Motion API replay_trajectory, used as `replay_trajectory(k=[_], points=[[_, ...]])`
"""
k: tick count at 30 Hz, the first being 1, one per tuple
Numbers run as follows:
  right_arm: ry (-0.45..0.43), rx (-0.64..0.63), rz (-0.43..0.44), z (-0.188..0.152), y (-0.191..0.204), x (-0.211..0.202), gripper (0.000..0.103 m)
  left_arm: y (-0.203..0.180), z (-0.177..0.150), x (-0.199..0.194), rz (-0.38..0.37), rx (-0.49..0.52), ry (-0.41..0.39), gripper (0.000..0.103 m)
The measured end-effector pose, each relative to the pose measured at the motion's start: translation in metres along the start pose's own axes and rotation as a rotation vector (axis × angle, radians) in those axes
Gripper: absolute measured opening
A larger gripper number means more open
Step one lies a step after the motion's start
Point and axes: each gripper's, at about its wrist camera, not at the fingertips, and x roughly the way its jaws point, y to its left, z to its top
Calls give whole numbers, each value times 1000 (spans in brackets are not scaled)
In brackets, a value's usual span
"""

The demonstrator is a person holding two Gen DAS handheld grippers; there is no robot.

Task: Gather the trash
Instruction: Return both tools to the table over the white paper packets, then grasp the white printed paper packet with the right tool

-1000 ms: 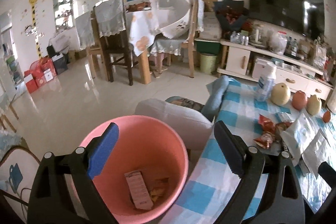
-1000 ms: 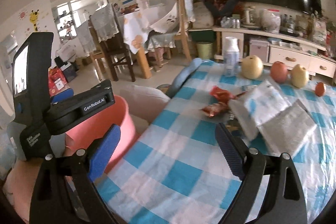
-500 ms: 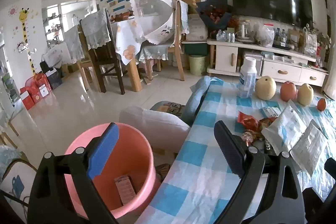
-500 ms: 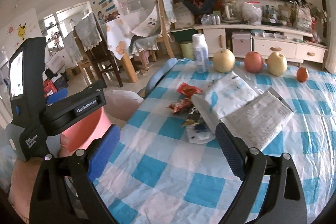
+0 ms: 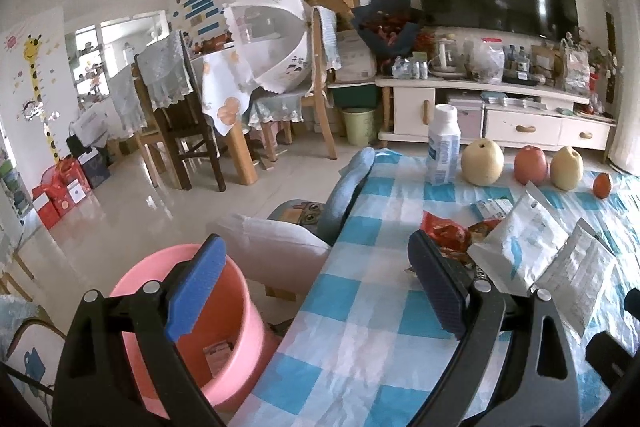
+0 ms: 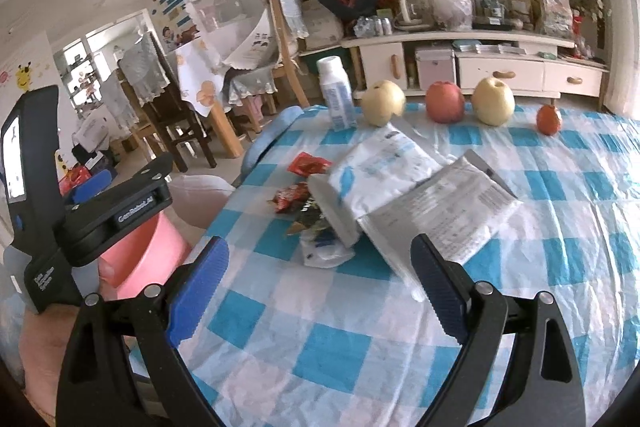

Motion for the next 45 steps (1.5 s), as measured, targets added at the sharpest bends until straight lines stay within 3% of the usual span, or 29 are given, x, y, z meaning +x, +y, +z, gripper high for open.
replay_trajectory(k=[11, 17, 25, 28, 32, 39, 45], points=[[60, 81, -18, 1, -50, 4, 91, -25, -4, 9, -75, 31, 47, 93], [119, 166, -31, 1, -90, 16, 91, -47, -7, 18, -188, 80, 92, 93], [220, 373, 97, 0, -138, 48, 91, -79, -10, 30, -343, 140, 129, 93], [243, 426, 123, -1, -149, 57, 77, -92, -12, 37, -366, 177, 138, 93], [230, 440, 156, 1, -152, 60, 66, -105, -17, 46, -375, 209, 167, 93], [176, 451, 212, 14, -156, 56, 64, -127, -27, 53, -386, 290, 207, 93], [142, 437, 284, 20, -152, 59, 56, -138, -33, 57, -408, 322, 234, 93]])
